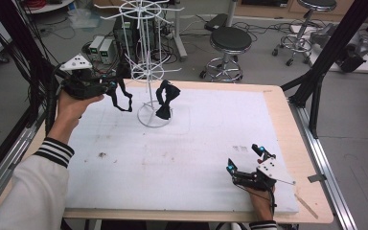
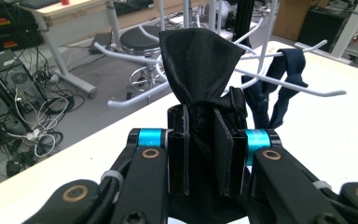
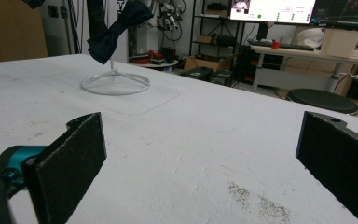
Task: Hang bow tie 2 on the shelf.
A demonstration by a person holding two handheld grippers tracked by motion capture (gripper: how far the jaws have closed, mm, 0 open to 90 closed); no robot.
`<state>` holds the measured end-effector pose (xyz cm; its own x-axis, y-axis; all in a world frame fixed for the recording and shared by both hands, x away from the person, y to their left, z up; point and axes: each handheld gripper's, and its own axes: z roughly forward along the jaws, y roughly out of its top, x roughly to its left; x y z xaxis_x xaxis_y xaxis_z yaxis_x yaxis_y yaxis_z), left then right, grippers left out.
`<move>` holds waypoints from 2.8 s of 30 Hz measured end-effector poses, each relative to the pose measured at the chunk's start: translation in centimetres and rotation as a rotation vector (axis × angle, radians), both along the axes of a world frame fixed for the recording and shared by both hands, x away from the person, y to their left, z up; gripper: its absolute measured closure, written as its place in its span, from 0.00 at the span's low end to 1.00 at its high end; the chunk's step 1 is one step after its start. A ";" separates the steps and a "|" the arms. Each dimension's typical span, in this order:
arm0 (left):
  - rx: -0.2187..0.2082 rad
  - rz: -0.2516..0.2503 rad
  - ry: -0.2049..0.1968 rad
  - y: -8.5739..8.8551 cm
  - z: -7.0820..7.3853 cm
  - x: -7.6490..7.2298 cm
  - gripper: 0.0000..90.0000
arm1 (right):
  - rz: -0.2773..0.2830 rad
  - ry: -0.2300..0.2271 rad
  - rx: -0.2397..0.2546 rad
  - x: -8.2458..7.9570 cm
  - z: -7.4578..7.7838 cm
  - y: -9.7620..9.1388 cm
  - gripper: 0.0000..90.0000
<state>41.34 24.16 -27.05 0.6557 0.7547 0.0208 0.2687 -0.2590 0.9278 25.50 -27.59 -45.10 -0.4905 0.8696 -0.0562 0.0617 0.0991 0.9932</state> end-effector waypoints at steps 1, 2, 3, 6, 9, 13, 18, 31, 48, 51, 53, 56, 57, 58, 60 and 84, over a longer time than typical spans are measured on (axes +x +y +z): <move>-0.003 0.001 -0.001 0.0 0.0 0.0 0.85 | 0.000 0.000 0.000 0.0 0.0 0.0 0.01; -0.001 0.002 -0.001 0.0 0.0 0.0 0.85 | 0.000 0.002 0.001 0.0 0.0 0.0 0.01; 0.001 0.002 -0.004 0.1 0.0 -0.1 0.85 | -0.001 0.002 0.001 0.0 0.0 0.0 0.01; 0.001 -0.003 -0.016 0.0 0.3 -0.4 0.85 | 0.000 0.004 -0.001 0.0 0.0 0.0 0.01; 0.004 -0.005 -0.019 0.1 0.5 -0.7 0.85 | -0.002 -0.001 -0.005 0.0 0.0 0.0 0.01; 0.002 -0.011 -0.035 -0.1 0.9 -1.2 0.85 | 0.000 0.002 -0.004 0.0 0.0 0.1 0.01; 0.008 -0.023 -0.042 -0.6 1.4 -2.0 0.85 | -0.001 -0.004 -0.009 0.0 0.0 0.1 0.01; 0.018 -0.061 -0.063 -3.3 3.1 -3.7 0.85 | 0.001 -0.006 -0.008 0.0 0.0 0.1 0.01; 0.004 -0.103 -0.071 -6.5 3.7 -3.9 0.85 | 0.003 -0.006 -0.008 0.0 0.0 0.0 0.01; -0.005 -0.105 -0.073 -7.0 3.8 -3.7 0.85 | 0.002 -0.007 -0.007 0.0 0.0 0.0 0.01; -0.009 -0.107 -0.072 -7.4 3.8 -3.5 0.85 | 0.003 -0.006 -0.007 0.0 0.0 0.0 0.01; -0.015 -0.099 -0.069 -7.7 3.7 -3.3 0.85 | 0.003 -0.004 -0.003 0.0 0.0 0.0 0.01; -0.017 -0.096 -0.068 -7.8 3.7 -3.1 0.85 | 0.002 -0.004 -0.005 0.0 0.0 0.0 0.01; -0.020 -0.090 -0.062 -7.9 3.5 -3.0 0.85 | 0.003 0.001 -0.001 0.0 0.0 0.1 0.01; -0.013 -0.079 -0.059 -8.0 3.3 -2.7 0.85 | 0.003 -0.006 -0.004 0.0 0.0 0.0 0.01; 0.097 0.031 -0.032 -8.9 1.3 -1.1 0.85 | 0.002 0.000 0.001 0.0 0.0 0.0 0.01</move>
